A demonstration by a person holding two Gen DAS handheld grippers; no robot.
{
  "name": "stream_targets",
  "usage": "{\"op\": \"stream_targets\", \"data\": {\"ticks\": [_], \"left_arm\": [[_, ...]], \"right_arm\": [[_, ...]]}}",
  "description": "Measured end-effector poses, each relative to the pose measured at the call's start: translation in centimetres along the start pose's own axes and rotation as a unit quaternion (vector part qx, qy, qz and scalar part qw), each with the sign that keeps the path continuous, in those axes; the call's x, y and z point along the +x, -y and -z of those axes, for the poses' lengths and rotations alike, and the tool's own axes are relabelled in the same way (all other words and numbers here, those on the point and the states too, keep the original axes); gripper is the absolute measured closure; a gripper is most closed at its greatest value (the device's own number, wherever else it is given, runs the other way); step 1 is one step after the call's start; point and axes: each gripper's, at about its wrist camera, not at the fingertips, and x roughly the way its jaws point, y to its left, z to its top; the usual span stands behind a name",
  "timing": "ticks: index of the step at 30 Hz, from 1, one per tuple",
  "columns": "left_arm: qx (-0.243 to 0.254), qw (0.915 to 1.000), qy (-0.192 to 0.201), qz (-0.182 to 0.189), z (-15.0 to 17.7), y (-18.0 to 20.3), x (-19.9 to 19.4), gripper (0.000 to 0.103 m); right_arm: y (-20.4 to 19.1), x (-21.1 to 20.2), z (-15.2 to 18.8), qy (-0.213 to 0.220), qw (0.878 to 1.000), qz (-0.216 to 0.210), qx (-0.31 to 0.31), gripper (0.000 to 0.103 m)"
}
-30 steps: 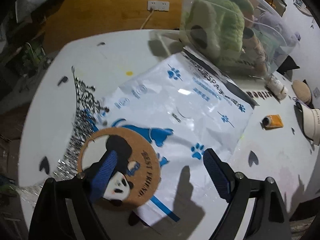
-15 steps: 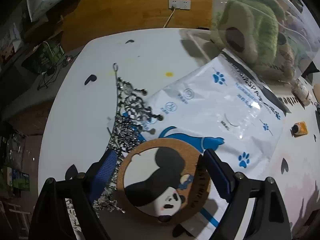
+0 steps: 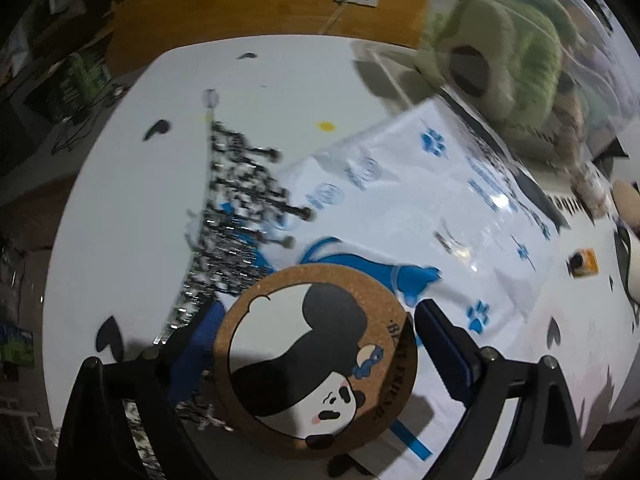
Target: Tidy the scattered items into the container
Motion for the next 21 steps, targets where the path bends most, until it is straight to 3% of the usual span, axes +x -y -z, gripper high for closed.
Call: {"op": "stream_targets", "data": {"ticks": [9, 21], "left_arm": [[0.033, 0.9987, -0.006, 0.038, 1.1, 3.9, -0.5, 0.007], [0.084, 0.9954, -0.006, 0.044, 3.6, 10.7, -0.3, 0.007]], "right_arm": [[0.0, 0.1, 0.1, -0.002, 1.000, -0.001, 0.003, 0.010], [1.1, -0.1, 1.0, -0.005, 1.000, -0.006, 0.023, 0.010]]}}
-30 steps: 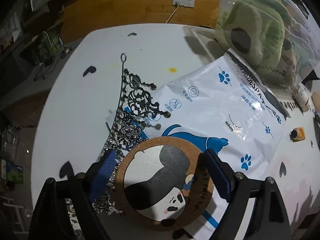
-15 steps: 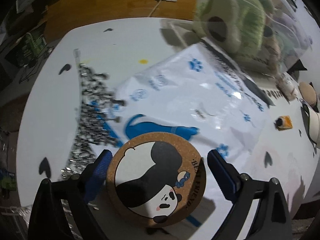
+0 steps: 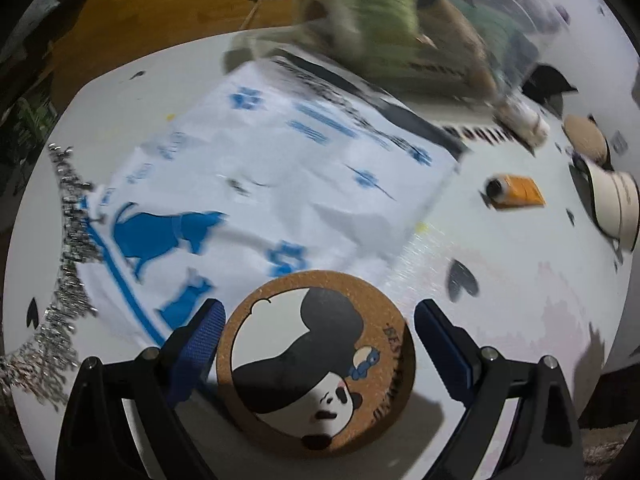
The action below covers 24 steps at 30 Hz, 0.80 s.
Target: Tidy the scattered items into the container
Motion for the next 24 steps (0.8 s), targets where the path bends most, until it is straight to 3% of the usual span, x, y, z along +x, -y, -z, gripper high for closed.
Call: {"op": "stream_targets", "data": {"ticks": [9, 17, 21, 24], "left_arm": [[0.075, 0.9971, 0.008, 0.000, 0.3, 7.4, 1.1, 0.007], [0.137, 0.9897, 0.013, 0.039, -0.5, 15.2, 2.2, 0.007], [0.148, 0.9872, 0.008, 0.060, -1.1, 18.4, 2.6, 0.007], [0.124, 0.9909, 0.009, 0.051, -1.7, 19.0, 2.6, 0.007]], "right_arm": [[2.6, -0.9, 0.7, 0.003, 1.000, 0.003, 0.020, 0.010], [7.2, -2.4, 0.6, 0.015, 0.998, 0.014, 0.057, 0.010], [9.8, -3.0, 0.2, 0.019, 0.997, 0.014, 0.078, 0.010], [11.0, -3.1, -0.3, 0.018, 0.997, 0.010, 0.080, 0.010]]}}
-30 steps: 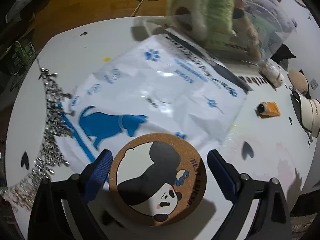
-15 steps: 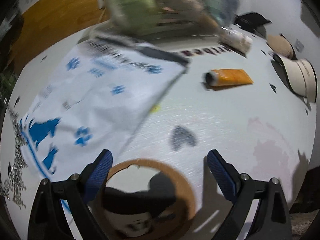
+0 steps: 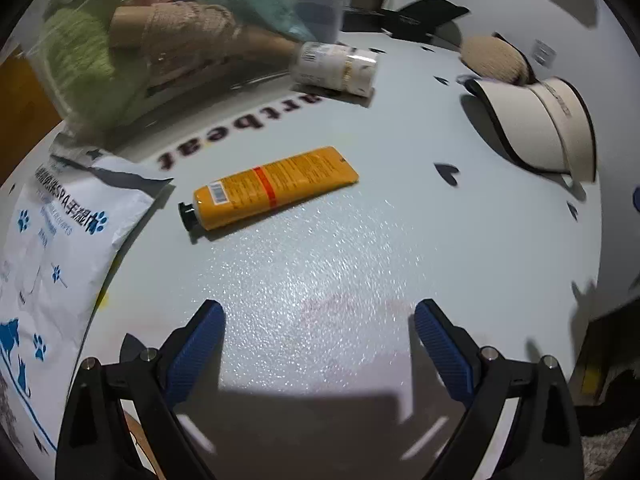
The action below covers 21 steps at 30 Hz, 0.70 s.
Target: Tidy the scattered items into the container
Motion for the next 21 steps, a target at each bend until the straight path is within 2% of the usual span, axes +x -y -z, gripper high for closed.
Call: {"op": "stream_targets", "data": {"ticks": [4, 7, 12, 16, 21], "left_arm": [[-0.044, 0.9980, 0.014, -0.044, 0.1, -1.8, -1.5, 0.007], [-0.094, 0.9918, 0.013, -0.086, 1.2, -4.5, -3.0, 0.006], [-0.184, 0.9731, -0.003, -0.138, 4.7, -8.8, -5.0, 0.006], [-0.238, 0.9593, -0.022, -0.150, 7.2, -10.4, -5.3, 0.006], [-0.234, 0.9595, -0.013, -0.157, 7.4, -9.4, -5.2, 0.005]], "right_arm": [[0.6, 0.3, -1.3, -0.007, 1.000, -0.011, -0.015, 0.010], [0.5, 0.8, -1.9, -0.018, 0.999, -0.022, -0.029, 0.010], [0.0, 1.6, -3.0, -0.036, 0.997, -0.040, -0.062, 0.010], [-0.7, 2.1, -3.4, -0.048, 0.994, -0.050, -0.085, 0.010], [-1.3, 2.3, -3.5, -0.056, 0.991, -0.054, -0.111, 0.010]]}}
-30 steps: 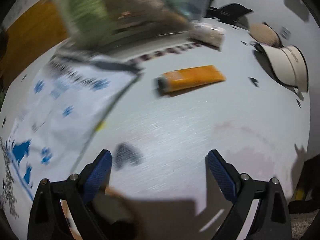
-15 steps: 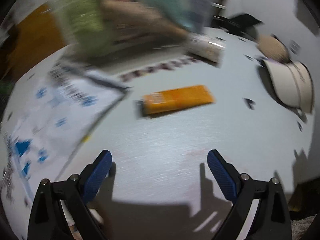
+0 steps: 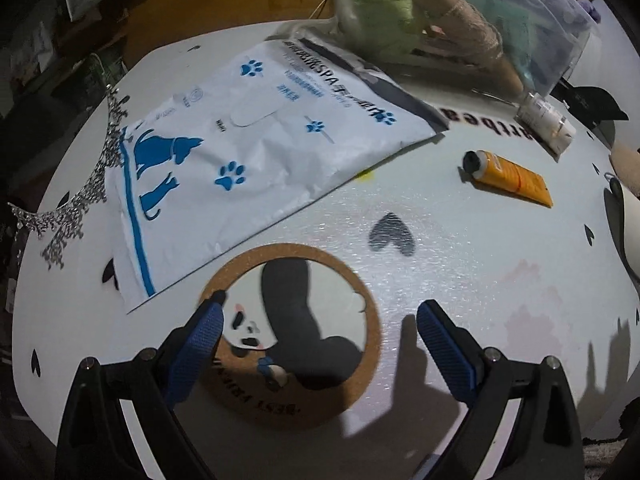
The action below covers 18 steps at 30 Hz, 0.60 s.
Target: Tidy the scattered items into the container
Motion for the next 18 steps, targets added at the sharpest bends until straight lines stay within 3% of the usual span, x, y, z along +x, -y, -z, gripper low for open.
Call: {"op": "stream_targets", "data": {"ticks": [10, 15, 18], "left_arm": [[0.060, 0.9974, 0.023, 0.032, 0.6, 4.9, -0.2, 0.004], [0.080, 0.9946, 0.039, 0.054, 0.2, 7.4, -0.2, 0.004], [0.076, 0.9941, 0.068, 0.036, 0.3, 7.6, -0.9, 0.004]], "right_arm": [[1.0, 0.8, -0.8, 0.004, 1.000, 0.011, -0.015, 0.010], [0.0, 2.5, -0.4, 0.009, 0.997, 0.037, -0.066, 0.010], [-1.0, 2.9, 0.3, 0.033, 0.993, 0.052, -0.103, 0.010]]}}
